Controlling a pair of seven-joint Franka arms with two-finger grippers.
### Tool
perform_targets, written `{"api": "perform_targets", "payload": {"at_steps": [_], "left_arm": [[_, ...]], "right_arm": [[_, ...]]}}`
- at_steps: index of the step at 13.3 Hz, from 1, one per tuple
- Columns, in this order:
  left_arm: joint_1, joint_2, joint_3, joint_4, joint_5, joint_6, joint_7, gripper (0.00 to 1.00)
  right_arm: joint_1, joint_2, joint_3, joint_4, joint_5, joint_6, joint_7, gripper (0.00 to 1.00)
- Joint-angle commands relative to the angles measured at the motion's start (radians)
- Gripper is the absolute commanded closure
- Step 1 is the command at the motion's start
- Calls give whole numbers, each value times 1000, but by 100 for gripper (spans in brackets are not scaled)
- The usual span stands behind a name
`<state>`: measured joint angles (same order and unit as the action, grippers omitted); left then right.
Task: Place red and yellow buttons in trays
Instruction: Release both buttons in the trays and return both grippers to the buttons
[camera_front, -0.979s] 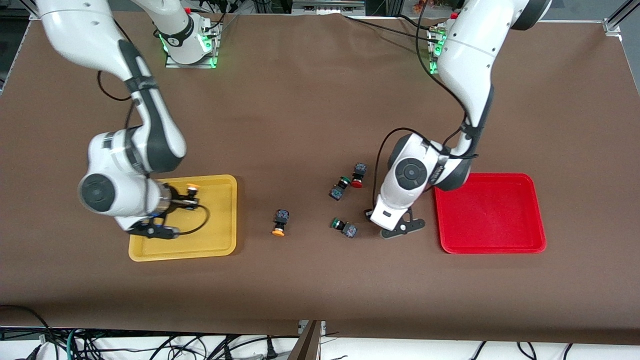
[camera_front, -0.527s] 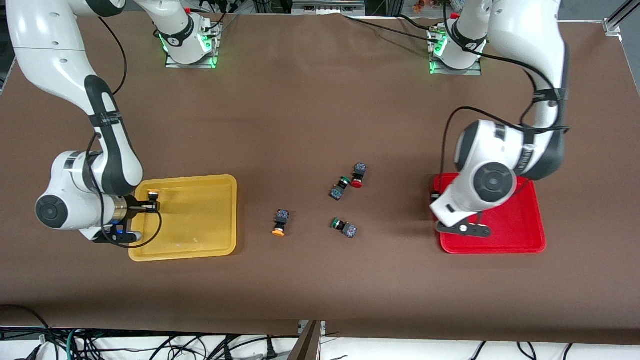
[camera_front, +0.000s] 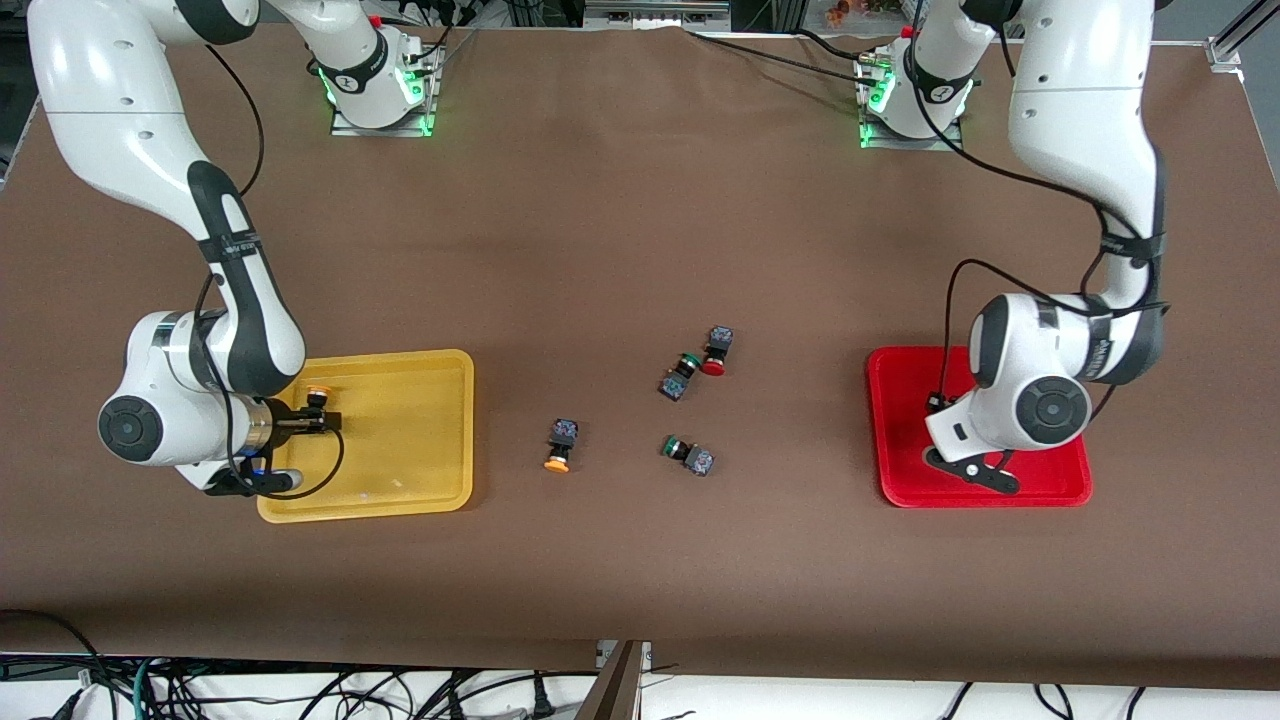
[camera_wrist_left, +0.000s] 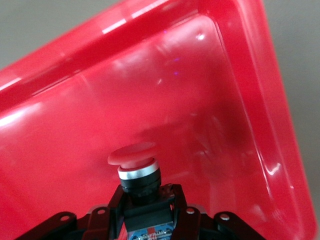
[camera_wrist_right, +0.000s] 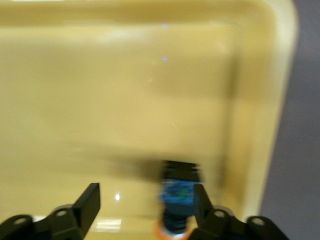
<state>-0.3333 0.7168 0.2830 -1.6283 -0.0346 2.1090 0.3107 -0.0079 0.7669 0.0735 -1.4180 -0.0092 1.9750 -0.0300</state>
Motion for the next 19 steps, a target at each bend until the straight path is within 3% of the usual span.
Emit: {"api": "perform_targets", "payload": {"at_steps": [1,4,8,10,15,16,17,18,19], "left_arm": [[-12,-39,7,-25,-7,6,33,0],[-23,-127,-4,-12,-10,-130,13,0],[-23,-218,-186,-12,-11,-242,-118,0],[-24,-186,-272,-18,-19,-189,-227,0],[-23,-122,-381,-111,-25,79,-239,0],[-23,-116,-416,-149,-25,177,-239,0],[-27,-114,-430,-183,-25,230,-274,0],[-30,-119,-438,-191,-24,229,-335,0],[-39,-123,-441,-199,-24,229,-375,0]], "right_arm": [[80,-18,55,57,-3,-53,176,1],[222,-20,63,80,-12,-21,462,1],[396,37,48,83,-40,164,770,1],[424,75,46,83,-49,243,821,1],[451,155,39,88,-49,413,857,5],[453,161,37,88,-49,429,857,22],[453,166,38,88,-51,435,851,78],[453,164,37,88,-51,432,846,100],[451,155,34,88,-58,423,837,100]]}}
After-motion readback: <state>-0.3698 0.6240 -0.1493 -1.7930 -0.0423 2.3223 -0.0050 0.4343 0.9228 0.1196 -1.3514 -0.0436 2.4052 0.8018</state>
